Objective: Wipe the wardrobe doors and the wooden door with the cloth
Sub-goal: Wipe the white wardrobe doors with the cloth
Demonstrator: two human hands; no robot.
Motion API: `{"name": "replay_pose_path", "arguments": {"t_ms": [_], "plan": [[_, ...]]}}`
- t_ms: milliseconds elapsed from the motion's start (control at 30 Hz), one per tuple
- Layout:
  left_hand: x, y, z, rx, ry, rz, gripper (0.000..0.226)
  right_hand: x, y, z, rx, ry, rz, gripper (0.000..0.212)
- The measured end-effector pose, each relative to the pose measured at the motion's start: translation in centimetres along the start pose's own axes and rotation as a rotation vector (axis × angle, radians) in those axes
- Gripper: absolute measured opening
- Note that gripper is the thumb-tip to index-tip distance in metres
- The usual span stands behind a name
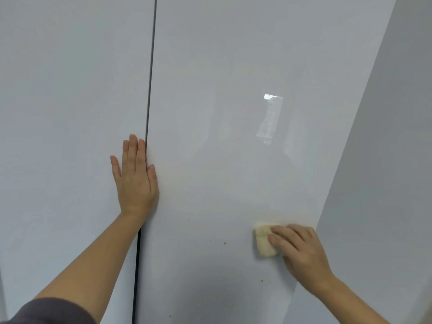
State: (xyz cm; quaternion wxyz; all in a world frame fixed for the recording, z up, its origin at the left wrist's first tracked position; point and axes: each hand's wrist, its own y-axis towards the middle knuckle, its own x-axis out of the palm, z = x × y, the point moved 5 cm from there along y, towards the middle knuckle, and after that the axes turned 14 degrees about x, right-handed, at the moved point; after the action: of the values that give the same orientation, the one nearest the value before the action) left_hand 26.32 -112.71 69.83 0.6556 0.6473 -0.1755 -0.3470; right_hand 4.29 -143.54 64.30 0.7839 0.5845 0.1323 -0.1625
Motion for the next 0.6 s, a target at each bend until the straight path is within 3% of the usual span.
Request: {"name": "replay_pose_path", "arguments": {"t_ms": [100, 200, 300, 467, 600], "plan": [[0.0, 0.0, 0.0, 0.000, -0.011, 0.009, 0.058, -2.1, 3.9, 2.1, 0.007, -0.010, 0.037, 0.025], [-0.1, 0.0, 0.0, -0.002, -0.014, 0.015, 0.058, -4.3, 8.0, 4.5, 0.187, 0.039, 0.150, 0.035], [-0.3, 0.0, 0.1, 0.003, -0.011, 0.023, 0.057, -3.6, 5.9, 3.7, 0.300, 0.100, 0.179, 0.031], [-0.3, 0.1, 0.2, 0.005, -0.020, 0.017, 0.057, 0.9, -5.7, 0.3, 0.251, 0.104, -0.075, 0.028], [-0.3, 0.0, 0.2, 0.006, -0.020, 0.032, 0.057, 0.2, -4.3, 0.5, 0.204, 0.078, -0.105, 0.026]]}}
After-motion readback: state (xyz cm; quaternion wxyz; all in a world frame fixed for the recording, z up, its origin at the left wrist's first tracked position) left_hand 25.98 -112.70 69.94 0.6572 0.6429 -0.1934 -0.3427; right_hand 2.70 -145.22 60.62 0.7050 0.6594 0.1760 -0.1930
